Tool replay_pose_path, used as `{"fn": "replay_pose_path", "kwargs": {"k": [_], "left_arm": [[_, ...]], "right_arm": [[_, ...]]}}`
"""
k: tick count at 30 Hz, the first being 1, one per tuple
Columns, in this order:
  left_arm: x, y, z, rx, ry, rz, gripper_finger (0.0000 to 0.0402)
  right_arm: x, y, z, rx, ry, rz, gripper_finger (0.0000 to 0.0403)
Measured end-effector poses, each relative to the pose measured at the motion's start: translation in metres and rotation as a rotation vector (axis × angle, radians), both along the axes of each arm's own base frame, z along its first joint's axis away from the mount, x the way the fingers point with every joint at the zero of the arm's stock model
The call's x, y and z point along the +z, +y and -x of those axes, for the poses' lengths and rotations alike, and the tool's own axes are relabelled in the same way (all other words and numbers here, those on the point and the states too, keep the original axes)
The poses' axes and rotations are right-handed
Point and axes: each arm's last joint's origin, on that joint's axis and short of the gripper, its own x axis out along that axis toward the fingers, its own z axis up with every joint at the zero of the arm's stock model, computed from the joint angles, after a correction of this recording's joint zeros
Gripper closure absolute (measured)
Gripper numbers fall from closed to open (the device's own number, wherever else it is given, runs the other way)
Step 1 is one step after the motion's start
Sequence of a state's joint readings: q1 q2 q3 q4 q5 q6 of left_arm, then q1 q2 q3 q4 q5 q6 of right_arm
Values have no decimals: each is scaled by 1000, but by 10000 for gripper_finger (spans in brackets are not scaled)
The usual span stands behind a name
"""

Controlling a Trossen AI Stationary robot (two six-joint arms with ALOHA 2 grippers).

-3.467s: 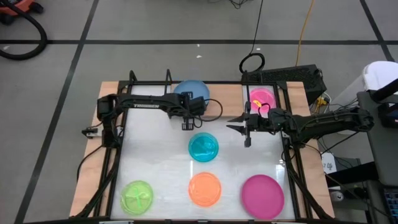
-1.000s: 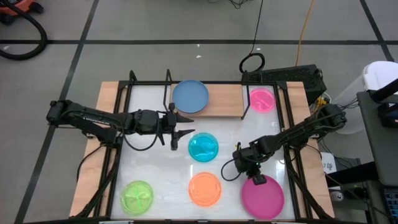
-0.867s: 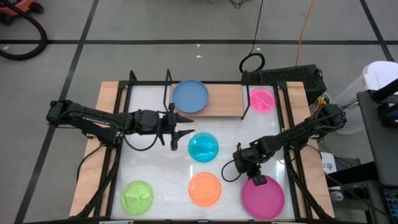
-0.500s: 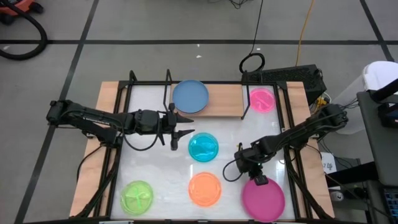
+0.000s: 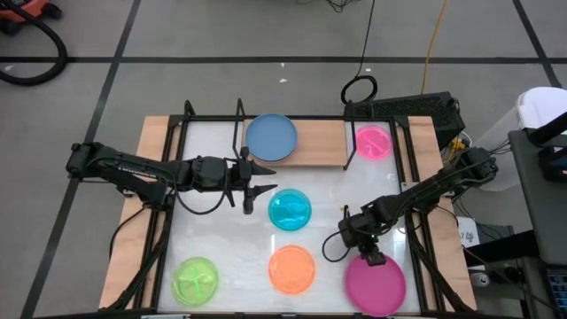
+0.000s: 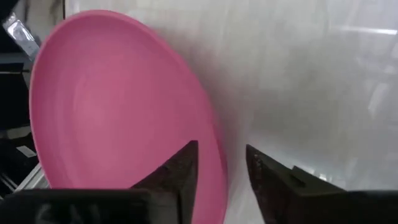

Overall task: Place and stack plates onto a shelf
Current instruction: Stack the pink plate on top of the blue plate on the shelf

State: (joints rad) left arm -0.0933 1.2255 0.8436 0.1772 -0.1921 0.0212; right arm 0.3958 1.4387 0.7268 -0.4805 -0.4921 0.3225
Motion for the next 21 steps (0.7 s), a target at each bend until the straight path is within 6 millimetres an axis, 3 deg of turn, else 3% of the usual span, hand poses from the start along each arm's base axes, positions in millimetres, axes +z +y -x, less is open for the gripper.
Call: {"fn": "replay_pose_path", "kwargs": {"k": [5,11,17,21], "left_arm": [[0,0,0,0,0,0,215],[0,0,0,1,4,4,215],[-3,0,1,3,30,9,215],[-3,0,1,2,31,8,215]], "right_arm": [[-5,-2,3,-20,6,28,239],[-8,-4,4,-52,2,72,240],[-8,-4,4,-26,-11,72,275],[-8,-6,3,-12,-24,71,331]]}}
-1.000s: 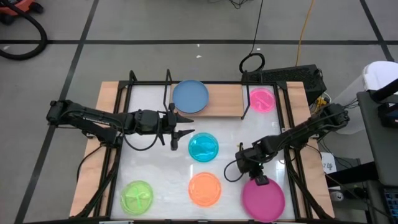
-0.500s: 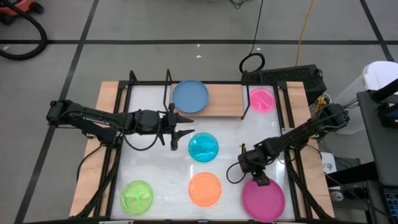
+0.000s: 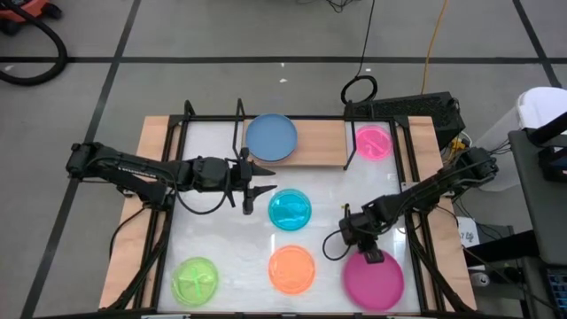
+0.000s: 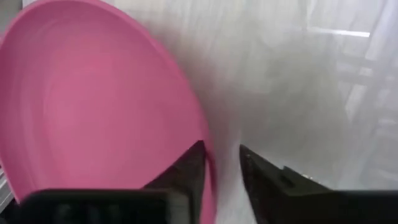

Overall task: Place and stack plates onto a shelf
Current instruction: Stack the pink plate on top of the blue plate on the shelf

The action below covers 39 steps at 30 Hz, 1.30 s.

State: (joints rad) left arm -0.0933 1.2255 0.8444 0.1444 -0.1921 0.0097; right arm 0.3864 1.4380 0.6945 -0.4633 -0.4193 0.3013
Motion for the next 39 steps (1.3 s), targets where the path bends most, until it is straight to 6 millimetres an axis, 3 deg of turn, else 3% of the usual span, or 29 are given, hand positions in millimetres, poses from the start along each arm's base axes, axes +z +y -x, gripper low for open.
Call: {"fn": "replay_pose_path", "kwargs": {"k": [4,14,31,39], "left_arm": [[0,0,0,-2,0,-6,215],[-3,0,2,-2,38,-11,215],[20,5,35,49,22,-25,215],[5,13,59,138,-74,-50,215]], "right_arm": [[0,-5,-2,-11,-6,0,393],[12,-31,-15,-164,-77,-12,401],[97,-92,-58,-336,-554,6,402],[139,-127,-70,-450,-722,141,402]]}}
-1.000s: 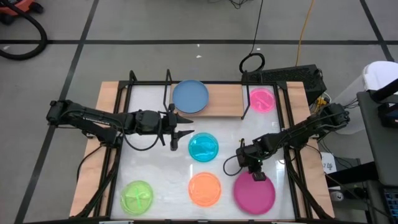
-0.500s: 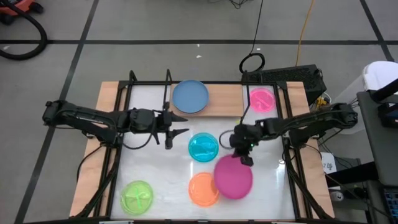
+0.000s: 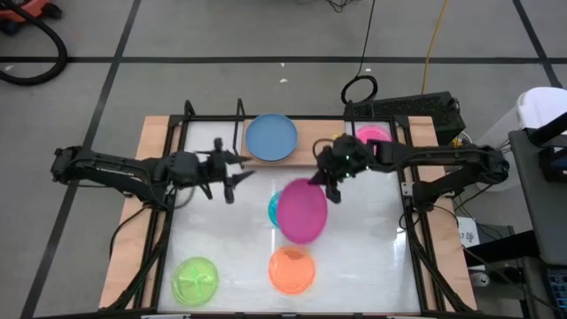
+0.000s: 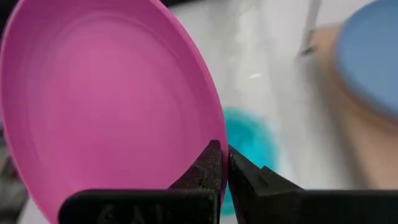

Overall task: Place and stack plates onto a shelf
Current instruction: Stack the pink plate on top of the blue plate on the shelf

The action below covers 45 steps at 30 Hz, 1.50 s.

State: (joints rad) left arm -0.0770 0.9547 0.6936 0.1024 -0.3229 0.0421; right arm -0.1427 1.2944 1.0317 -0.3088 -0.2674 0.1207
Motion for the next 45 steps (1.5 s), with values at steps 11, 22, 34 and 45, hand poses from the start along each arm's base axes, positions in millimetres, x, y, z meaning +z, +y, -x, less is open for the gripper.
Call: {"fn": "replay_pose_path", "kwargs": {"k": [11,22,34,45], "left_arm": [[0,6,43,35,-207,13,215],[-1,6,45,40,-246,11,215],[-2,6,45,40,-242,10,215],[-2,6,45,40,-241,11,215]], "right_arm": [[32,-66,-11,-304,-134,81,403],[6,-129,-29,-455,-58,24,403],[-16,-171,-50,-553,-168,2,403],[-45,-205,-44,-599,-152,-171,403]]}}
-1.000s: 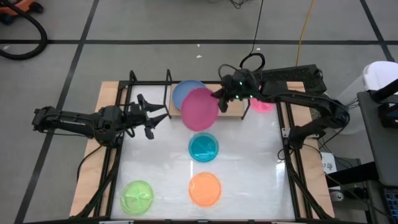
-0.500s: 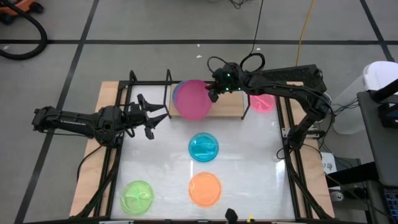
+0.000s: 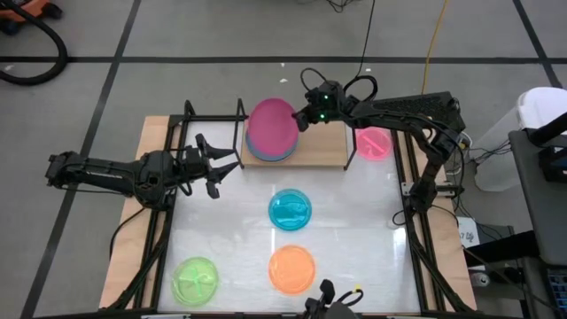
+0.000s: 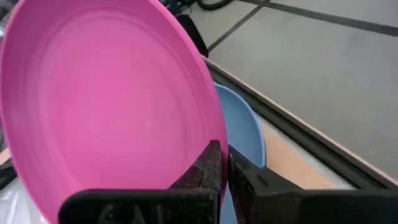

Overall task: Place and stack plates onto a shelf
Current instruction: Stack the pink plate on top of the blue plate on the shelf

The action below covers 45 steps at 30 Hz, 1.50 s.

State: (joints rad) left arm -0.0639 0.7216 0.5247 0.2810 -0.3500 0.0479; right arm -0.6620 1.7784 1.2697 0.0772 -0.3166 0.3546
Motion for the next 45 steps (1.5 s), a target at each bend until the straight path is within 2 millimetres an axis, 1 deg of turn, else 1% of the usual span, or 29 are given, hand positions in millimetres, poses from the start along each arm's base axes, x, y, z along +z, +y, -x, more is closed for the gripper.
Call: {"fn": "replay_pose_path", "kwargs": {"k": [5,16,35,38,45], "left_arm": [[0,0,0,0,1,0,215],[-2,0,0,-1,13,15,215],[-2,0,0,-2,11,21,215],[-2,0,0,-2,11,21,215],[-2,0,0,-2,11,21,215]], "right_arm": [[-2,0,0,11,11,14,402],[-2,0,0,11,17,19,375],[4,-3,-2,-4,-23,100,371],[5,-3,-3,-2,-36,111,357],[6,-3,-3,3,-37,115,296]]}}
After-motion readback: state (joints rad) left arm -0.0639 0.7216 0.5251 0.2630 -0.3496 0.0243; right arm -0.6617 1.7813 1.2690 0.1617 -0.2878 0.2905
